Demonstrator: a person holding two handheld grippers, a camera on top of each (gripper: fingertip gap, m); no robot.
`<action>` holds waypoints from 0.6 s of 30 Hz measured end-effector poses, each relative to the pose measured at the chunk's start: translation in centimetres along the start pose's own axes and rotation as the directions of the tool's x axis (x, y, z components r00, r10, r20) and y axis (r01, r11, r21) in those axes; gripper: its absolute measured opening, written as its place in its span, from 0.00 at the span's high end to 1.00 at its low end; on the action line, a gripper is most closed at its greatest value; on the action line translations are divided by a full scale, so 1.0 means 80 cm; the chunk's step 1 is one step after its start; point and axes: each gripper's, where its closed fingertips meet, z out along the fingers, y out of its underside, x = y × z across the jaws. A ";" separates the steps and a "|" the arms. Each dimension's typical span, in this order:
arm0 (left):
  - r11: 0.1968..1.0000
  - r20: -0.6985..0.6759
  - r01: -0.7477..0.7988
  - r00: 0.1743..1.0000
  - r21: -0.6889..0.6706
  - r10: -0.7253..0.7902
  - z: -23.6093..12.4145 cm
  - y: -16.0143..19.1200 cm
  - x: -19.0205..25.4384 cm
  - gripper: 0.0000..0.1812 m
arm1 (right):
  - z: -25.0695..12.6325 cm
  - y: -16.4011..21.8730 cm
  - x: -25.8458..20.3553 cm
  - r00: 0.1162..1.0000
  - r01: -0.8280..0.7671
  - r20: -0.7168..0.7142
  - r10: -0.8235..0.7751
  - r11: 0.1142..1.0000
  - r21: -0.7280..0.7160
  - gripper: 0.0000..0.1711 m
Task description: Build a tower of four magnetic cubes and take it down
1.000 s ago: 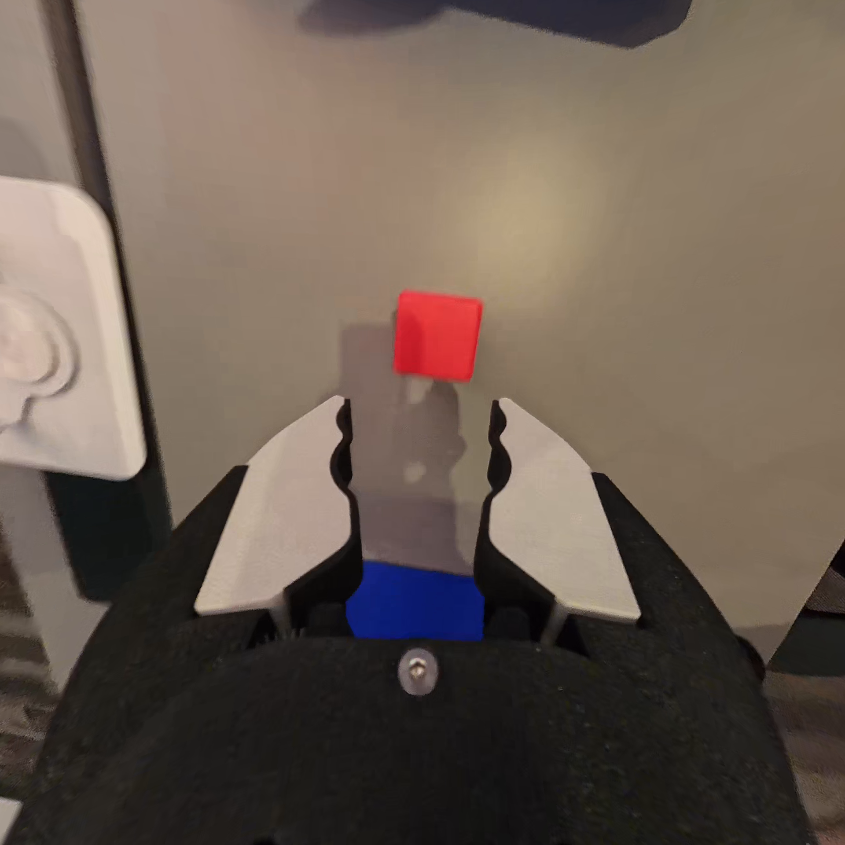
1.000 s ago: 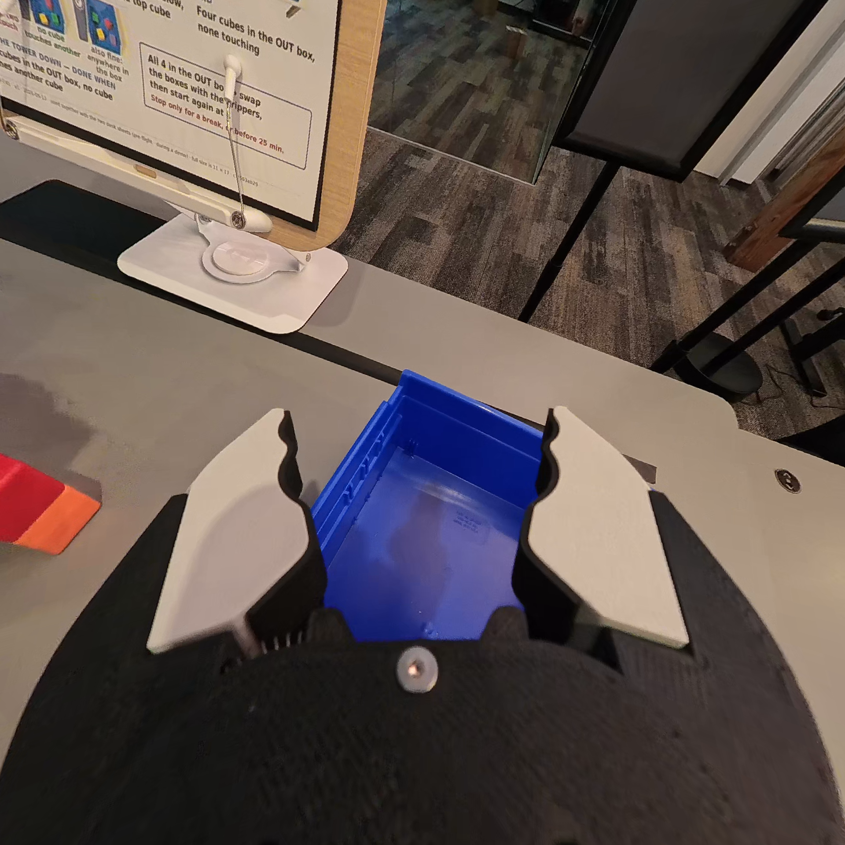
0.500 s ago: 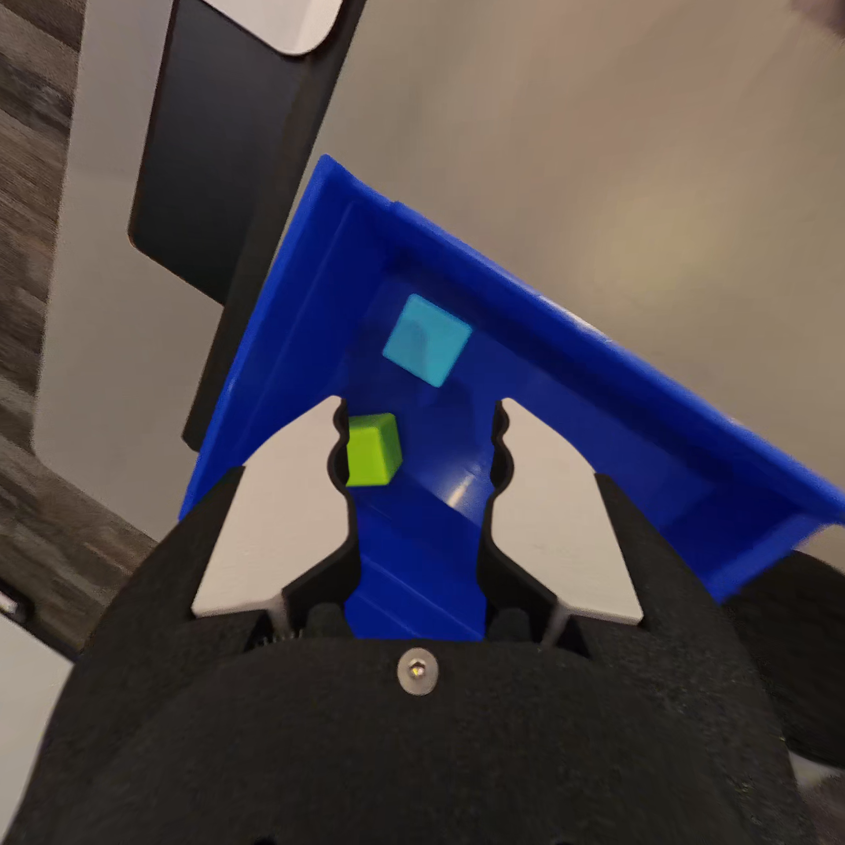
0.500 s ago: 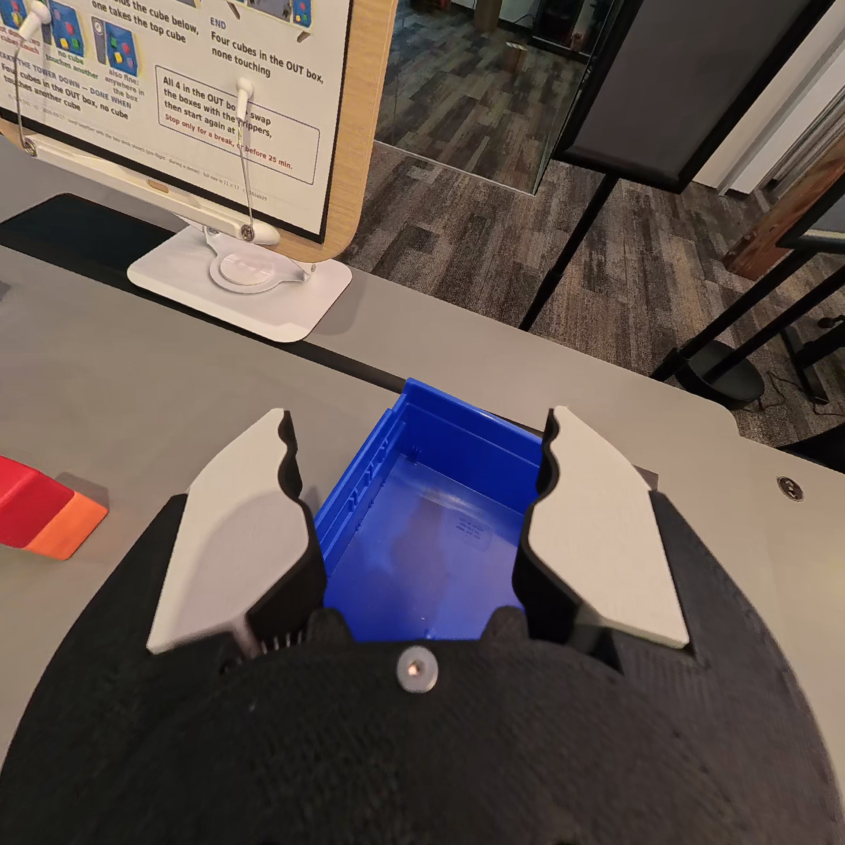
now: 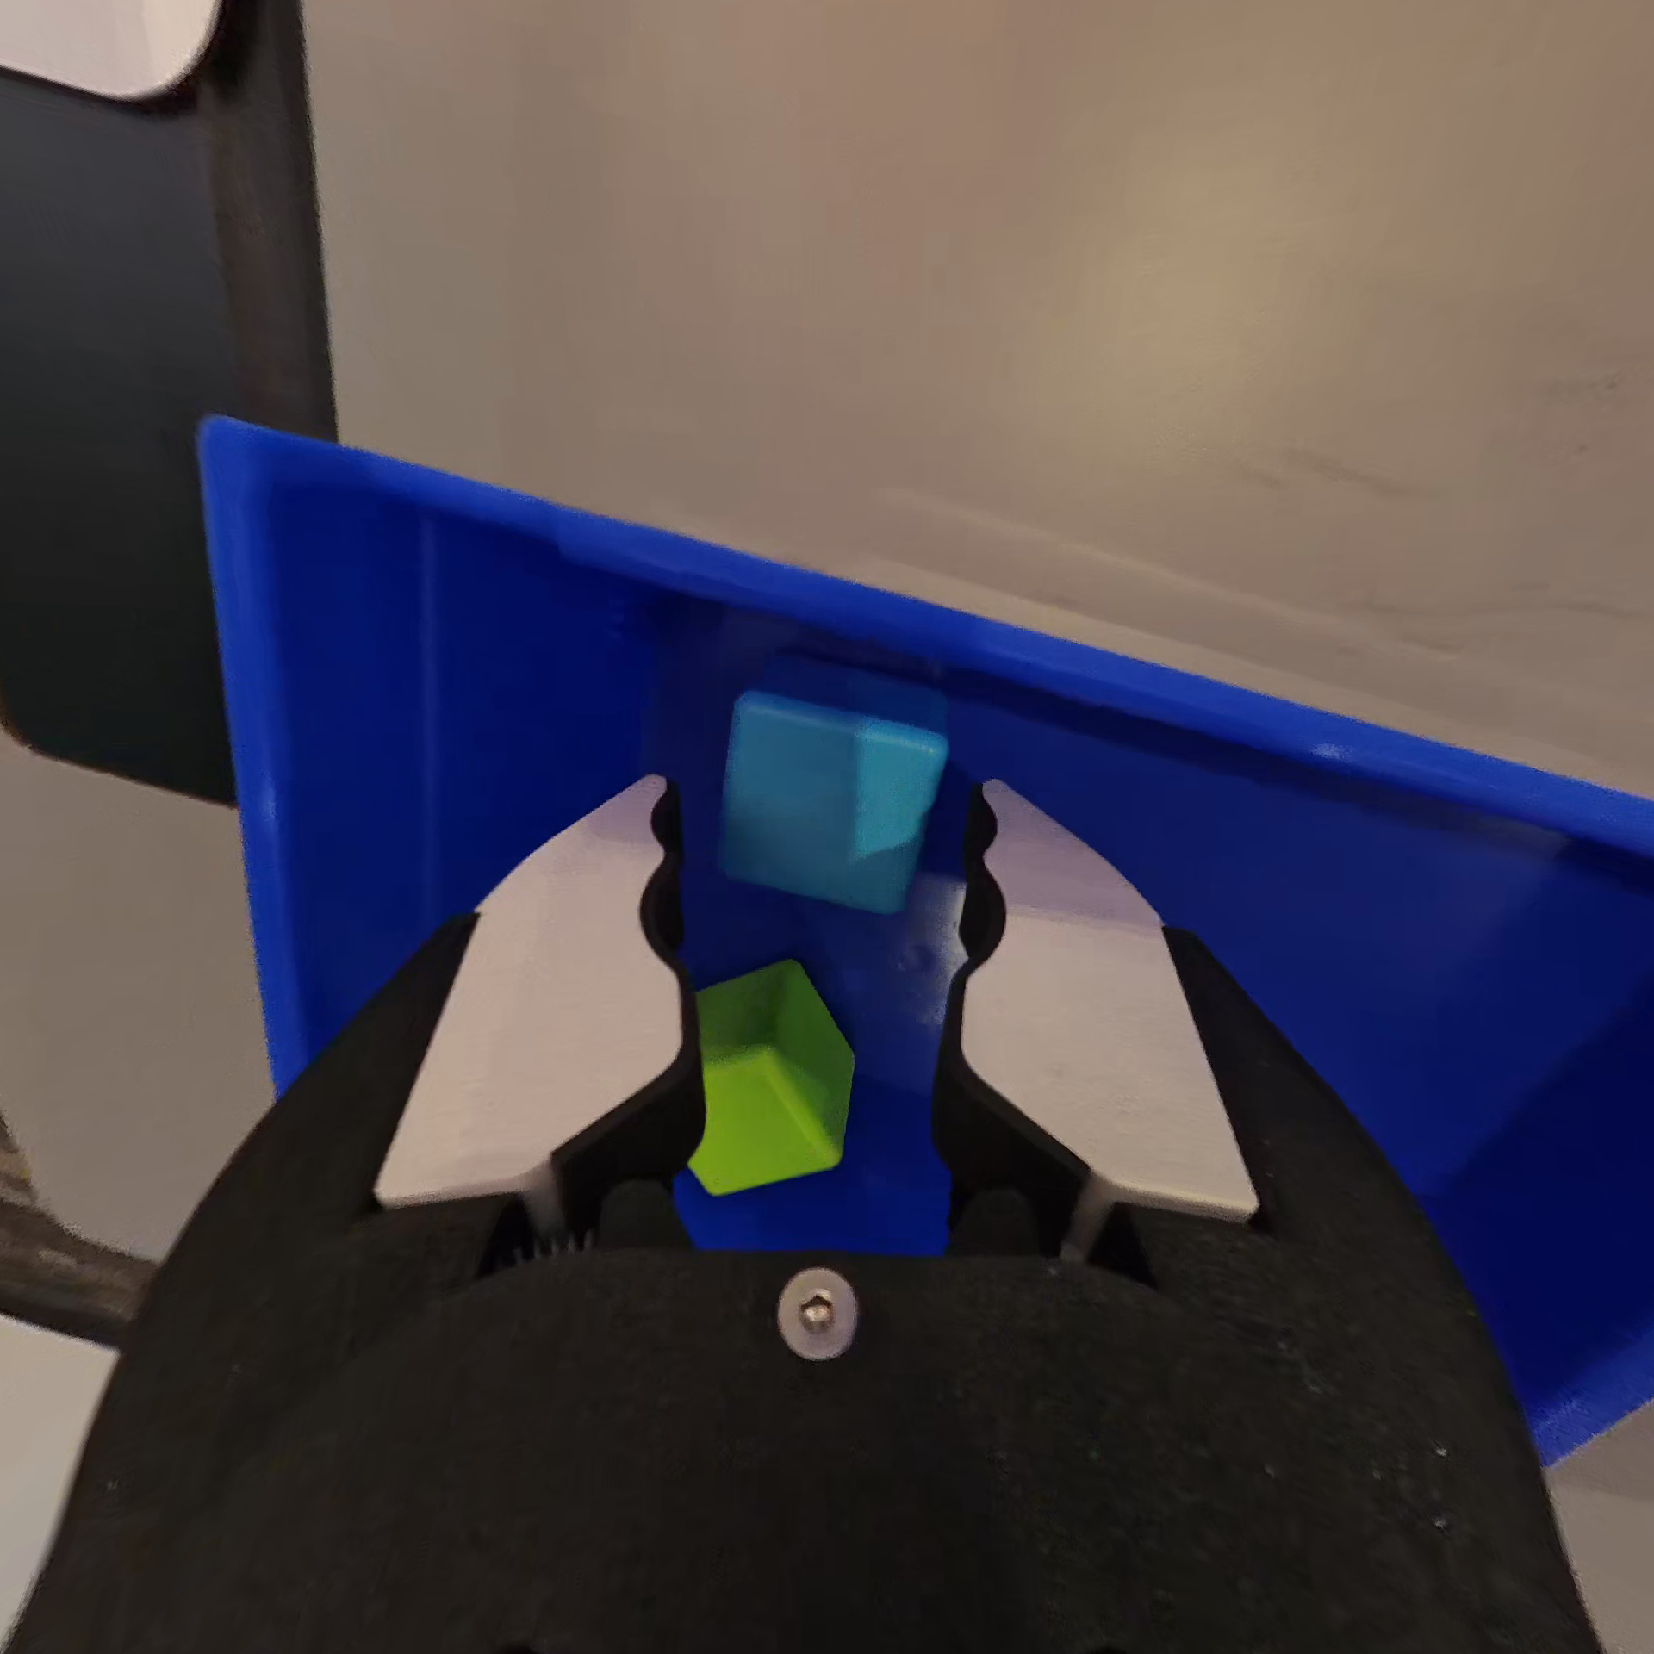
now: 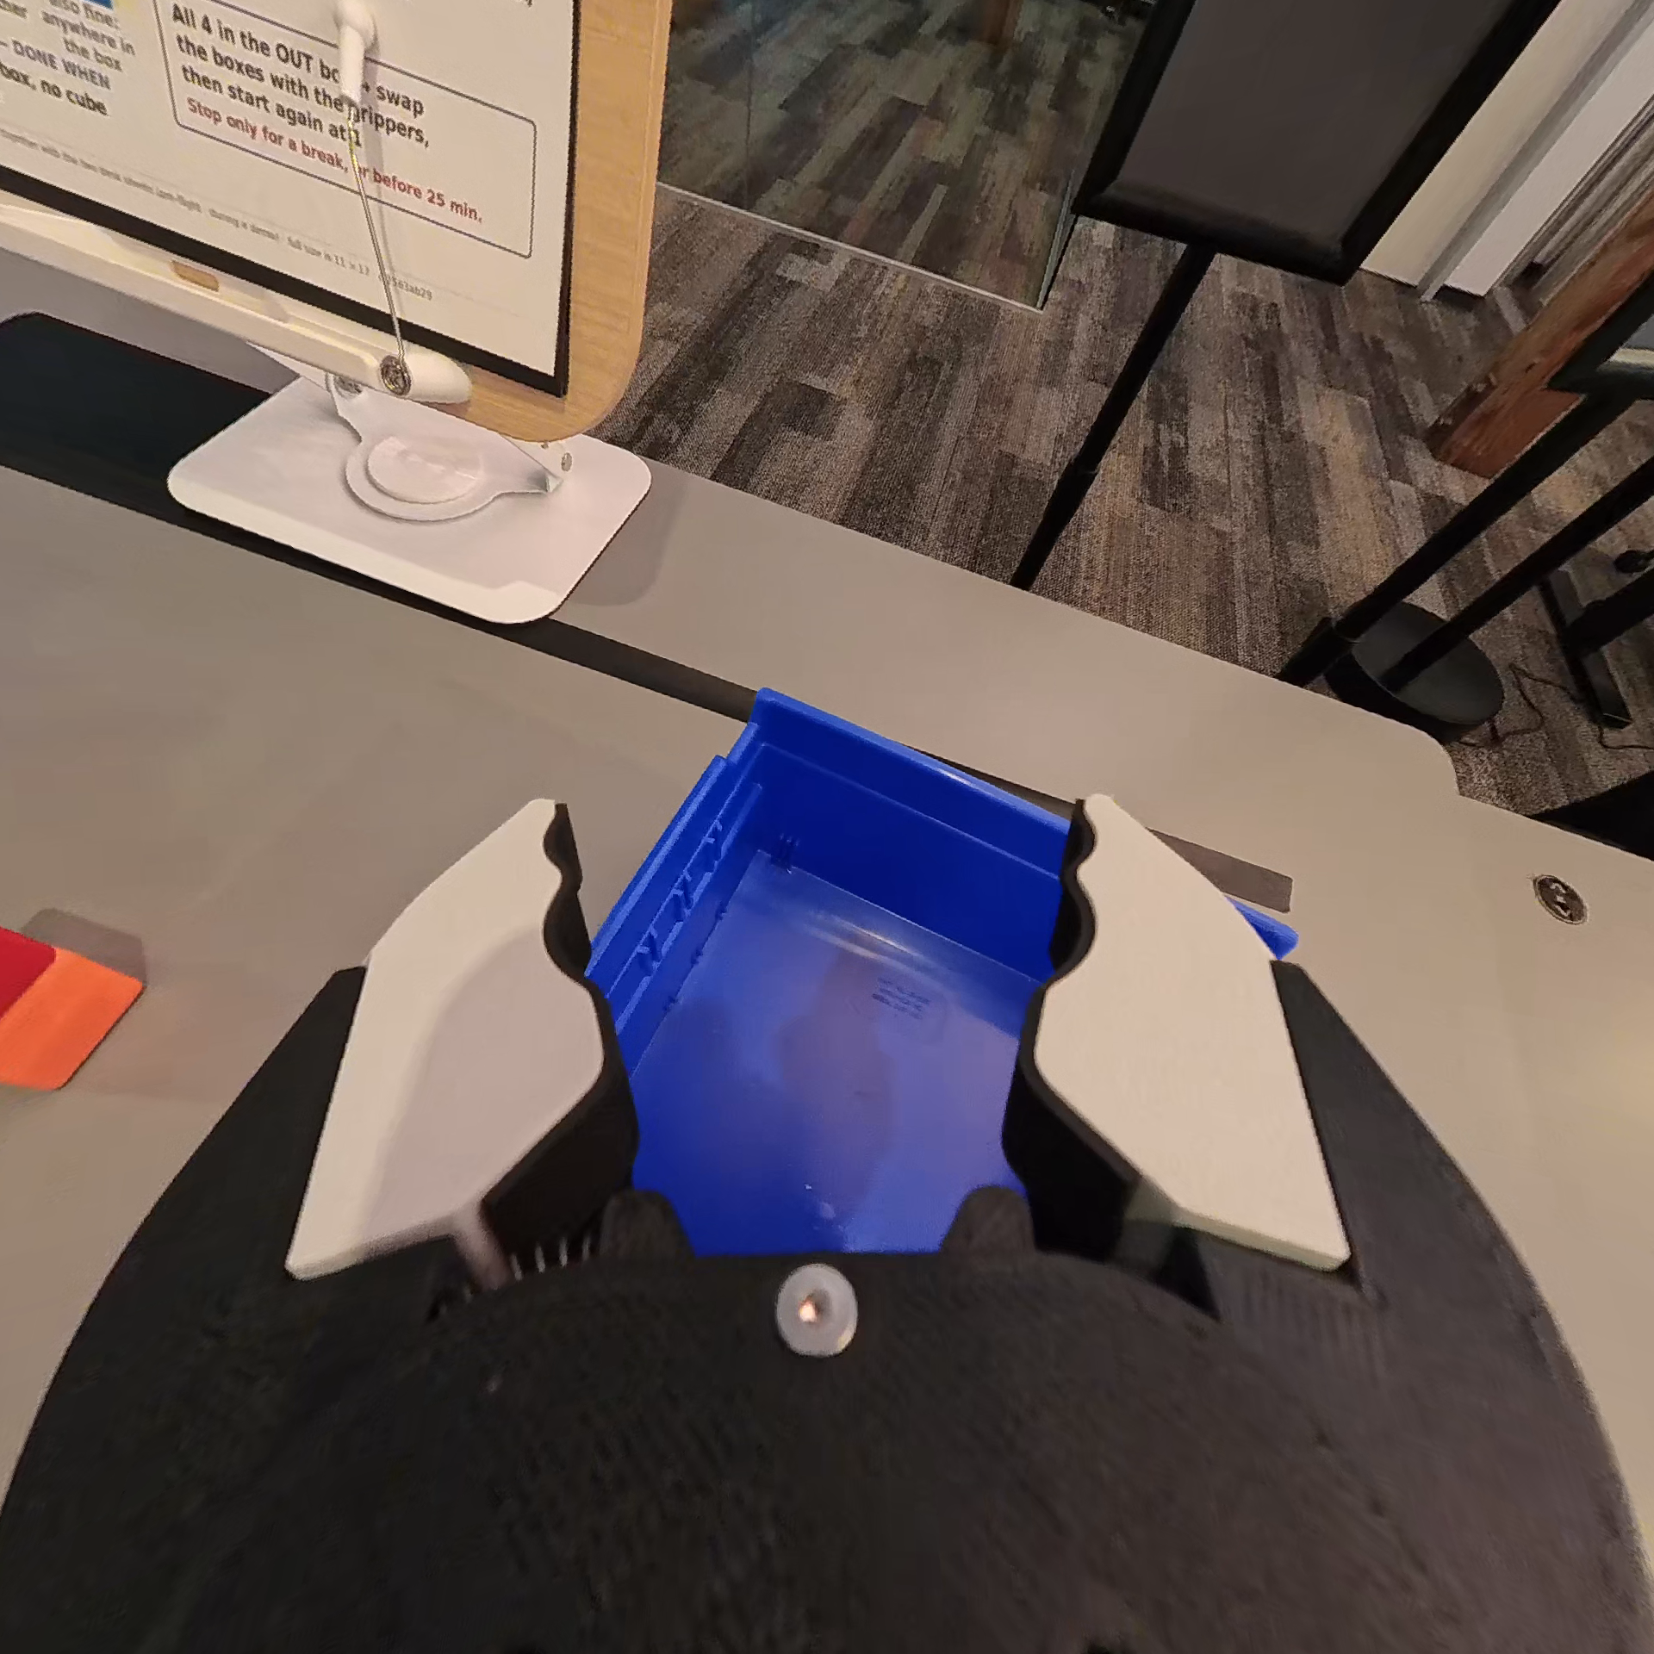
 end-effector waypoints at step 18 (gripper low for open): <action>0.999 0.063 -0.033 0.997 -0.011 0.033 -0.045 0.014 0.012 0.72 | 0.009 0.003 -0.011 0.999 0.017 0.044 -0.016 1.000 -0.025 0.39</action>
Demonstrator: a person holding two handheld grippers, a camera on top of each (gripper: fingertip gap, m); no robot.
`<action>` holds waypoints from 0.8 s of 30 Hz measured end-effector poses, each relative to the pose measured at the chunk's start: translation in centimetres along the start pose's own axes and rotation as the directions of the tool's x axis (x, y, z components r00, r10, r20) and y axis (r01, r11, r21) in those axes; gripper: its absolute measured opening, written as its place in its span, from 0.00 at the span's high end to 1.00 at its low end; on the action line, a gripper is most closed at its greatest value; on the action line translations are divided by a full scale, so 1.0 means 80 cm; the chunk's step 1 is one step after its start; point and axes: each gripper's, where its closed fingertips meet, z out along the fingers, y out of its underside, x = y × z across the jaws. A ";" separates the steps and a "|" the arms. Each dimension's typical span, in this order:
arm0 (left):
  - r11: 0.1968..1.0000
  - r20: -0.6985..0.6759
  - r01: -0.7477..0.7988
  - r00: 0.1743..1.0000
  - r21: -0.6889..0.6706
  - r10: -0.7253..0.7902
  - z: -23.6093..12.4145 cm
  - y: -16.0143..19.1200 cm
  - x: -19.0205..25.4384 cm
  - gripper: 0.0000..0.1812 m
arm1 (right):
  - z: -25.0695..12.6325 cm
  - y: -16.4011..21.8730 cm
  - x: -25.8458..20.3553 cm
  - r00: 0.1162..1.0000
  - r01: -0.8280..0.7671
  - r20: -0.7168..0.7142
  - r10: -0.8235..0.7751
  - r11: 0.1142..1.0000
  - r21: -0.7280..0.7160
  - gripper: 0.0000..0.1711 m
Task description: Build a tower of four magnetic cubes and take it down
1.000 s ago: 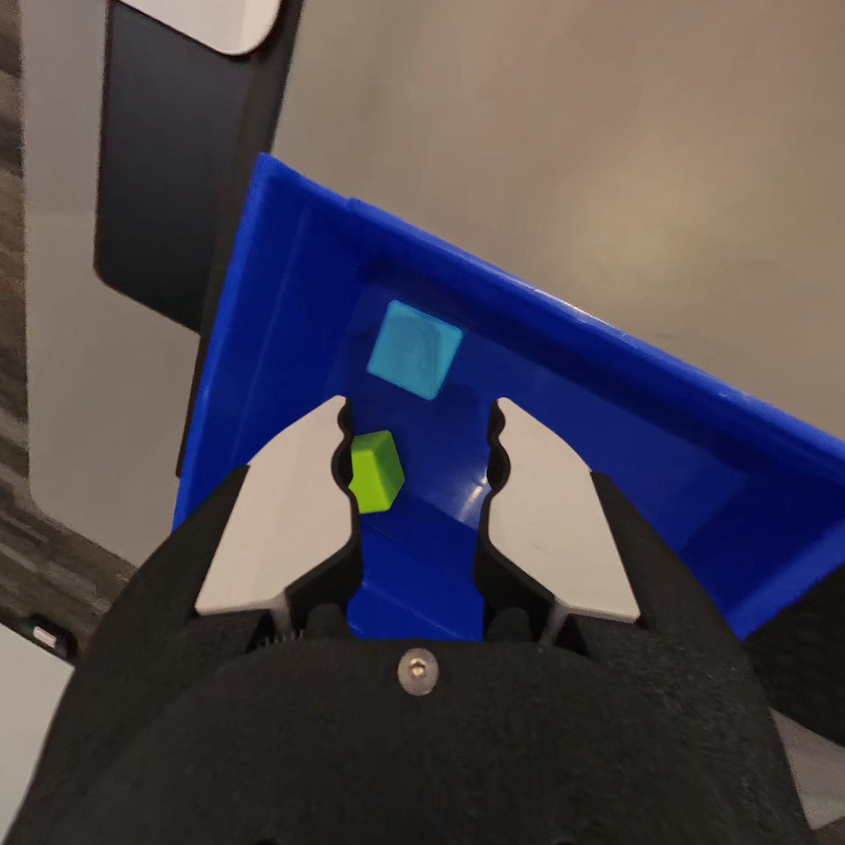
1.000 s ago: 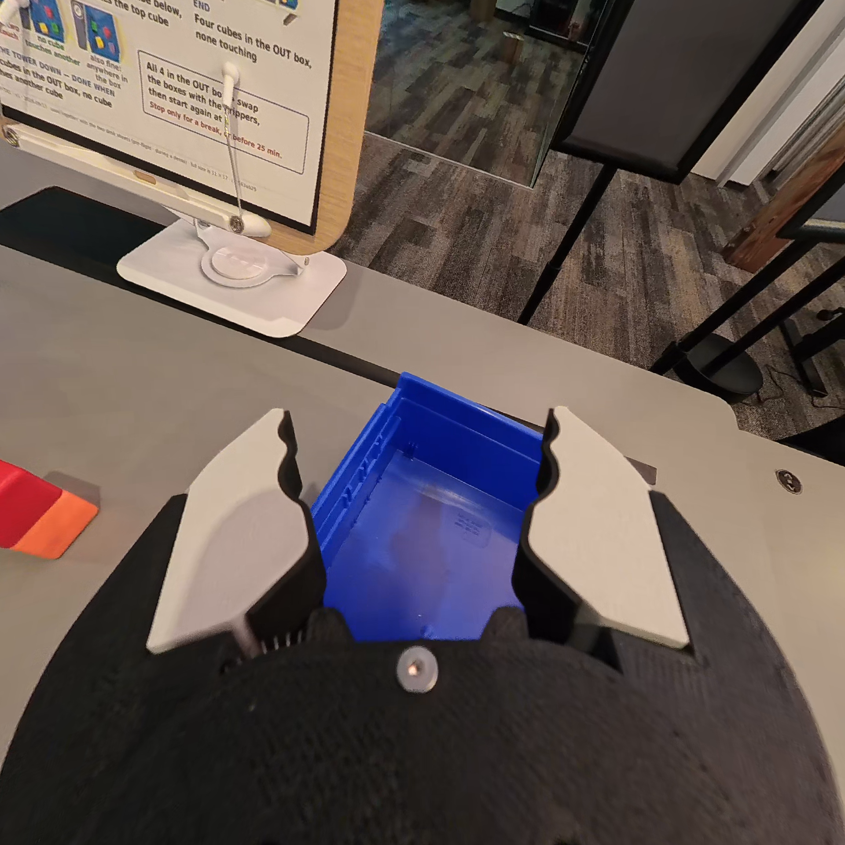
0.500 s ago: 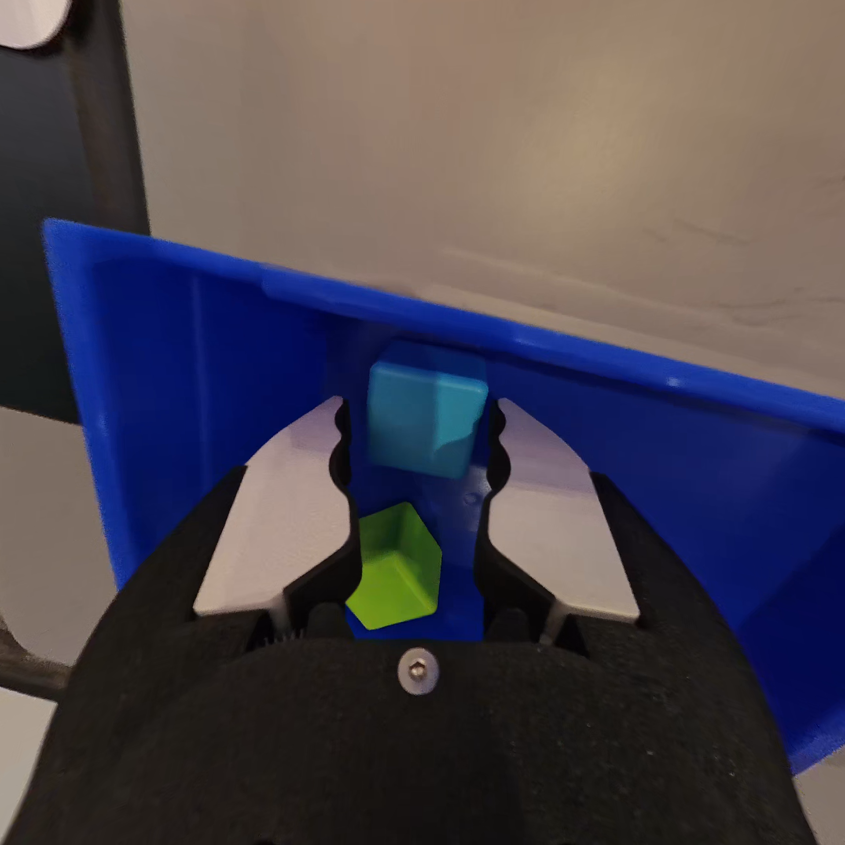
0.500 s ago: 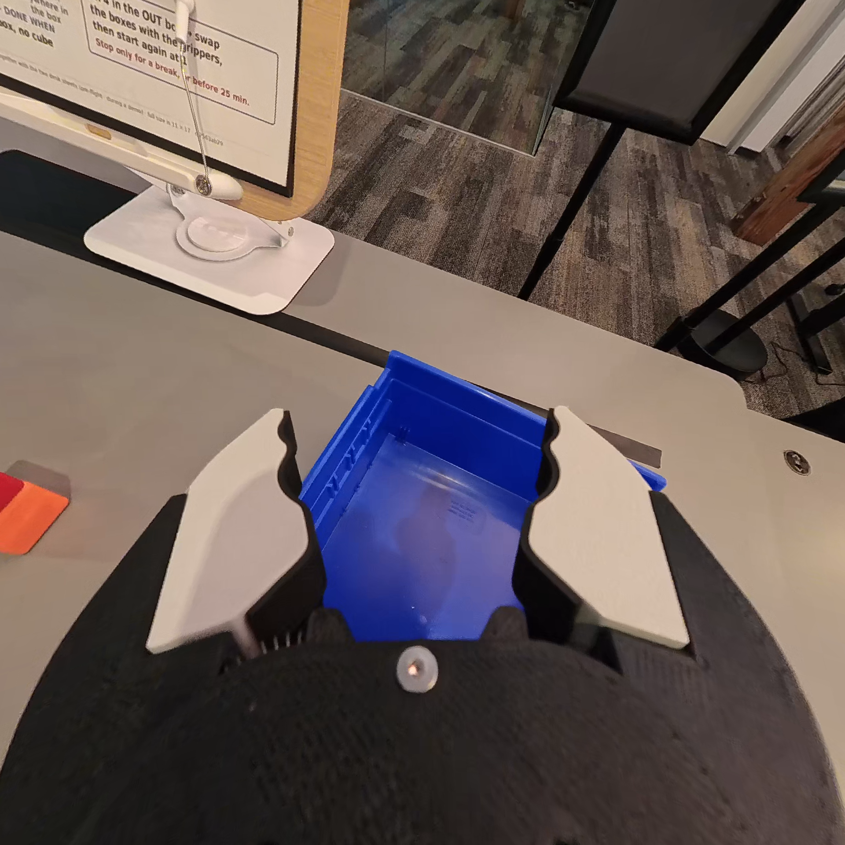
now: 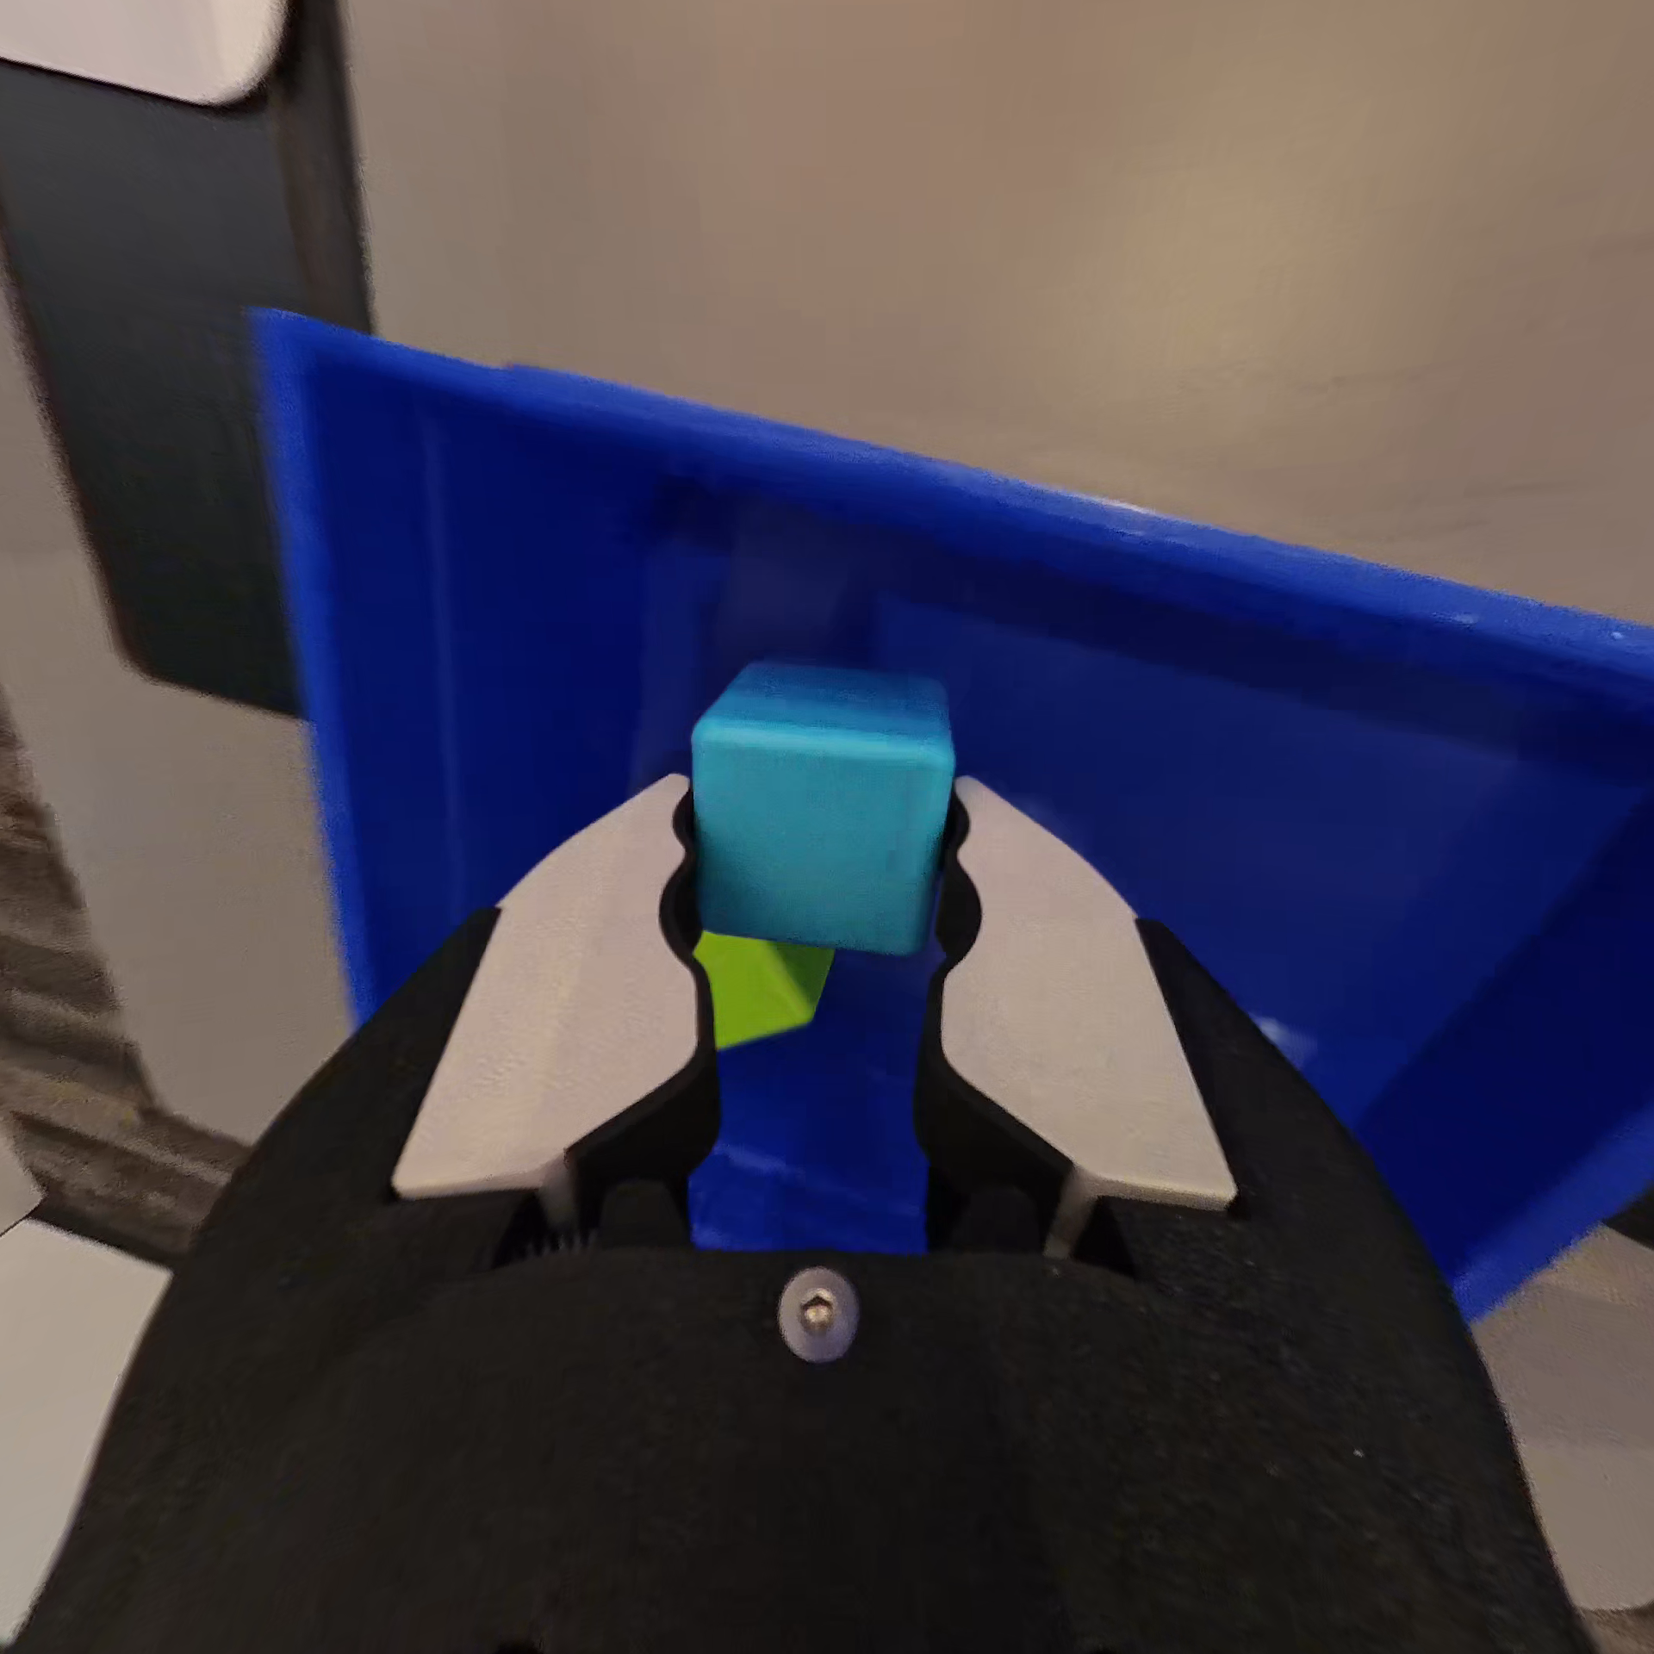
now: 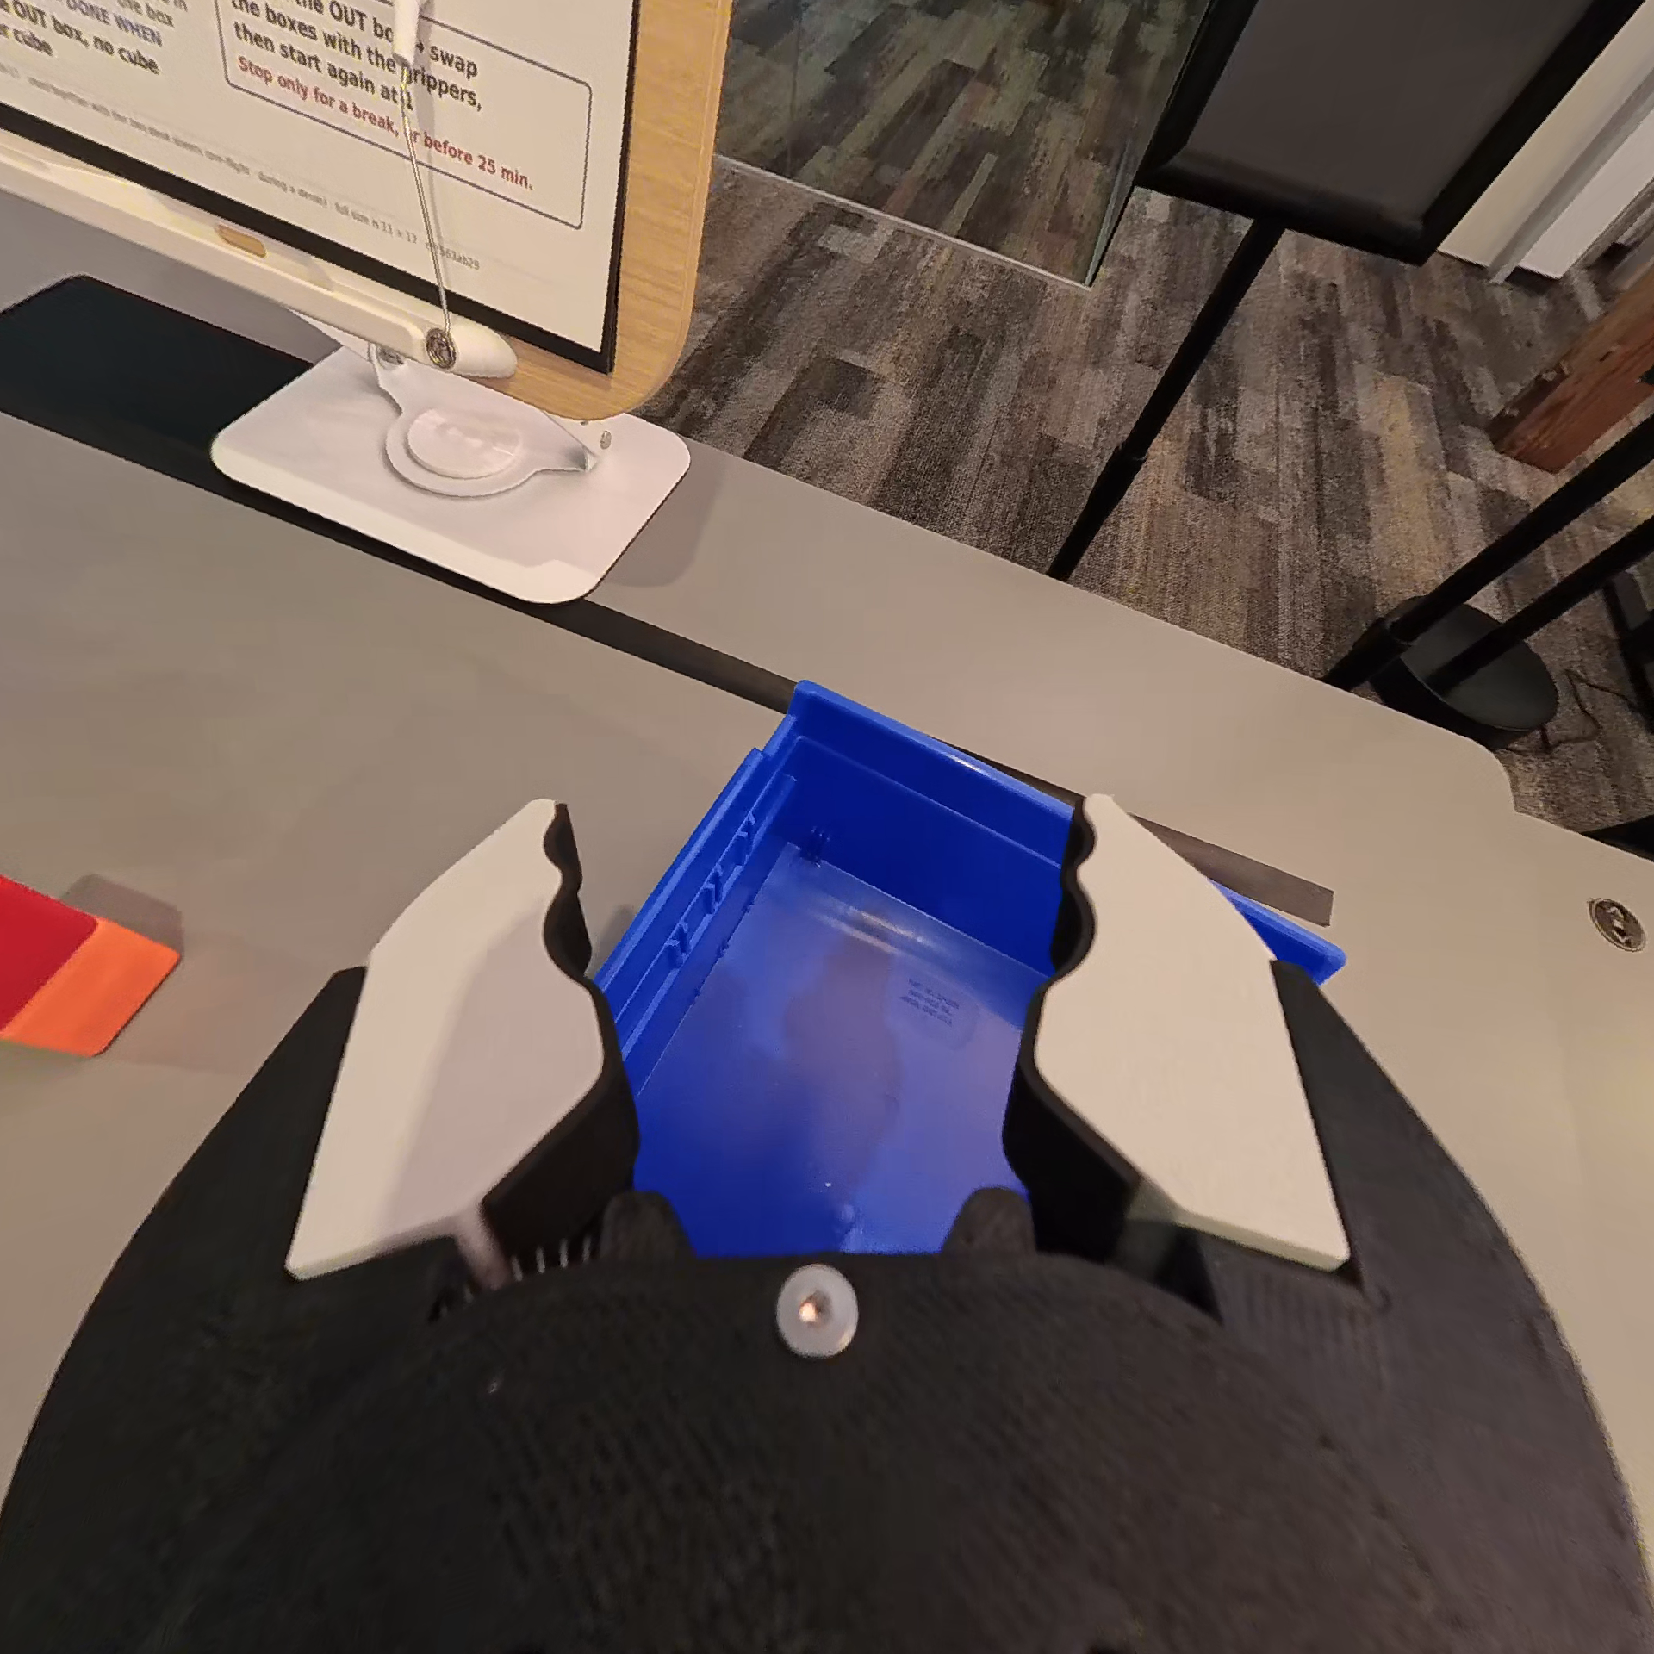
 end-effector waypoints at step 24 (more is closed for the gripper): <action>0.955 -0.118 -0.277 0.950 0.103 0.289 -0.055 -0.308 0.157 0.73 | -0.046 -0.028 -0.010 0.991 -0.075 0.120 0.061 0.990 0.117 0.40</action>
